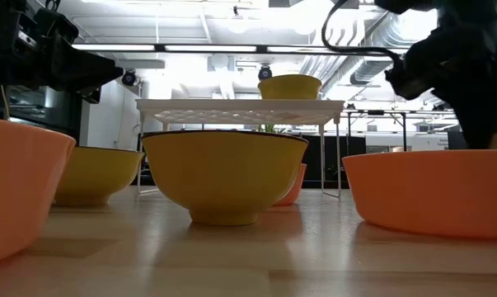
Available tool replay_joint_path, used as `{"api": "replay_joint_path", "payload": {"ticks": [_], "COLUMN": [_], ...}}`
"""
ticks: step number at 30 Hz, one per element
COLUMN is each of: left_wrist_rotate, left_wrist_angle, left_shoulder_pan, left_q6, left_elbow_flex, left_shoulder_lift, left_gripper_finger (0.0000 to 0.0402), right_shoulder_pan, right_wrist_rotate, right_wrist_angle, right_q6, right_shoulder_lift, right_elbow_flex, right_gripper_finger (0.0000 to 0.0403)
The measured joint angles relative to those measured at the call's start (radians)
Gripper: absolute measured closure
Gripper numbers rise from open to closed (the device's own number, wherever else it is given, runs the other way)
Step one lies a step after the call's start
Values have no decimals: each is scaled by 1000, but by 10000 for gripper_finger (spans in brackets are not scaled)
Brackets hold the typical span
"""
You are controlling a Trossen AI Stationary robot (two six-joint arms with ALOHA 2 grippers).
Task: Pick & Place Mini bowls
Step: Stack the yellow bowl on the yellow bowl on the shelf
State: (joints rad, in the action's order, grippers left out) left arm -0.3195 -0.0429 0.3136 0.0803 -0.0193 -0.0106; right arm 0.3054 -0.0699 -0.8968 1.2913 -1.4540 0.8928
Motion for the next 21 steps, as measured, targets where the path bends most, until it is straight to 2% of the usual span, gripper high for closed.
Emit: {"api": "replay_joint_path", "payload": {"ticks": [21], "left_wrist_rotate": [-4], "left_wrist_angle": [0], "left_shoulder_pan": [0], "left_q6": [0], "left_elbow_flex": [0], "left_shoulder_lift": [0], "left_gripper_finger": [296], "right_shoulder_pan": [78], "right_wrist_rotate": [-73], "right_wrist_angle": [6], "right_q6": [89], "right_shoulder_lift": [2], "right_elbow_flex": [8], "right_gripper_finger": [402]}}
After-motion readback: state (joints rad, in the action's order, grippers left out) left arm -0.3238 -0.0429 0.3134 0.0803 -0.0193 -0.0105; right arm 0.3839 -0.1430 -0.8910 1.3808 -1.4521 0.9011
